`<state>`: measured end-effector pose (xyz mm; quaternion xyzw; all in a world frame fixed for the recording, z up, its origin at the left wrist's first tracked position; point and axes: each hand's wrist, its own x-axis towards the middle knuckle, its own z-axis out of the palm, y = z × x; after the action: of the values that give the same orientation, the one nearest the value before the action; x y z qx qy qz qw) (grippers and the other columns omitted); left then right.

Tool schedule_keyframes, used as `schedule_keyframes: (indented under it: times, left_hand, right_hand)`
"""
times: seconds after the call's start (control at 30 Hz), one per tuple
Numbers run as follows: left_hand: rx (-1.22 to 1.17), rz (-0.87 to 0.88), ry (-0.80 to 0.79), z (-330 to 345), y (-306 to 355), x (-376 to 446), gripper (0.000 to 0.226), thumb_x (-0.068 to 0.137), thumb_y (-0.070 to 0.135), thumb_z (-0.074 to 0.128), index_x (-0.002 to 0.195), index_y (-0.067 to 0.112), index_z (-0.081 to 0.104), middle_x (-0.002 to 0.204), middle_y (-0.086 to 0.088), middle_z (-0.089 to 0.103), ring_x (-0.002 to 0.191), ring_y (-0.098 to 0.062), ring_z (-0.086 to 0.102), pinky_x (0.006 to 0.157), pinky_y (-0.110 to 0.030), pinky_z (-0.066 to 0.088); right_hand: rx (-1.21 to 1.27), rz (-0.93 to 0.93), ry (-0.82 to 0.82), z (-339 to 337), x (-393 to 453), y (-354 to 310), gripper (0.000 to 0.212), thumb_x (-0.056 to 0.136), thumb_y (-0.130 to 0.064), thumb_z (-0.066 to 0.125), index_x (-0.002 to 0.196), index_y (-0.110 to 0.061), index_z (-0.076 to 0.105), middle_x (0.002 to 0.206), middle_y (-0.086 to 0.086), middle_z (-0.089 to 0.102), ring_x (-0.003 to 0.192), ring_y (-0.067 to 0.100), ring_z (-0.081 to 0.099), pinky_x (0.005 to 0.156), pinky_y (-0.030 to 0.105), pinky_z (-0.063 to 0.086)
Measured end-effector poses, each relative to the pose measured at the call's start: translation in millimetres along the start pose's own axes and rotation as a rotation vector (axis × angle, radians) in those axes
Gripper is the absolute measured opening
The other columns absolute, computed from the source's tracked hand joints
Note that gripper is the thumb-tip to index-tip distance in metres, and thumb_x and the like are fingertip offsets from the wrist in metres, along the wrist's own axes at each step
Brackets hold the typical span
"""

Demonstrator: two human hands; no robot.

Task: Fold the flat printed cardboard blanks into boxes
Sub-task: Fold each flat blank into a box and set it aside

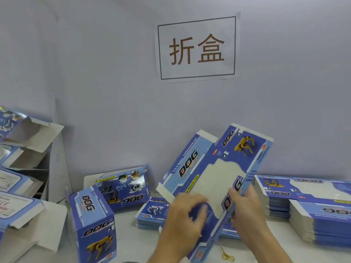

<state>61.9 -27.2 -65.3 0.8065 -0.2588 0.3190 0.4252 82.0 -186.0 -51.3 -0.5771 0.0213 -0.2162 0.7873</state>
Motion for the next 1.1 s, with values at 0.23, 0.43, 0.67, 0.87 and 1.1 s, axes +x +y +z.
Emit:
schedule_keyframes:
  times: [0.23, 0.43, 0.67, 0.87, 1.1]
  left_hand:
    - [-0.237, -0.297, 0.318, -55.3, 20.8, 25.0, 0.044, 0.091, 0.046, 0.054, 0.134, 0.039, 0.045, 0.124, 0.029, 0.054, 0.118, 0.007, 0.051, 0.097, -0.014, 0.044]
    - [-0.410, -0.305, 0.123, -56.6, 29.4, 26.4, 0.074, 0.072, 0.062, 0.060, 0.139, 0.040, 0.041, 0.124, 0.020, 0.060, 0.115, 0.002, 0.059, 0.087, -0.019, 0.054]
    - [-0.305, -0.306, -0.018, -52.5, 33.8, 25.1, 0.102, 0.045, 0.091, 0.066, 0.135, 0.065, 0.026, 0.124, 0.044, 0.050, 0.116, 0.022, 0.046, 0.091, -0.010, 0.048]
    - [-0.378, -0.330, 0.158, -34.3, 40.7, 20.7, 0.066, 0.058, 0.065, 0.076, 0.113, 0.055, 0.042, 0.107, 0.044, 0.059, 0.100, 0.022, 0.055, 0.072, 0.000, 0.047]
    - [-0.492, -0.377, 0.209, -57.1, 24.1, 26.0, 0.060, 0.060, 0.058, 0.071, 0.113, 0.037, 0.052, 0.101, 0.014, 0.067, 0.090, 0.004, 0.067, 0.062, -0.012, 0.054]
  right_hand:
    - [0.105, -0.174, -0.200, -11.4, -8.8, -45.5, 0.030, 0.094, -0.003, 0.055, 0.112, -0.025, 0.066, 0.104, 0.011, 0.074, 0.092, 0.034, 0.072, 0.073, 0.047, 0.060]
    - [-0.008, -0.374, -0.318, 4.1, -23.0, -57.7, 0.043, 0.082, -0.034, 0.062, 0.123, -0.030, 0.051, 0.108, -0.005, 0.071, 0.101, 0.017, 0.070, 0.084, 0.038, 0.058]
    - [-0.003, -0.422, -0.434, 14.0, -30.0, -59.5, 0.050, 0.086, -0.032, 0.058, 0.133, -0.034, 0.042, 0.115, -0.011, 0.070, 0.106, 0.009, 0.068, 0.079, 0.019, 0.056]
    - [0.009, -0.357, -0.295, 25.8, -32.9, -49.0, 0.024, 0.101, -0.021, 0.056, 0.124, -0.027, 0.052, 0.096, -0.016, 0.073, 0.086, 0.001, 0.070, 0.065, 0.013, 0.054]
    - [0.070, -0.247, -0.294, 6.1, -21.9, -61.4, 0.024, 0.082, -0.040, 0.061, 0.104, -0.033, 0.068, 0.099, 0.000, 0.076, 0.089, 0.019, 0.074, 0.063, 0.029, 0.060]
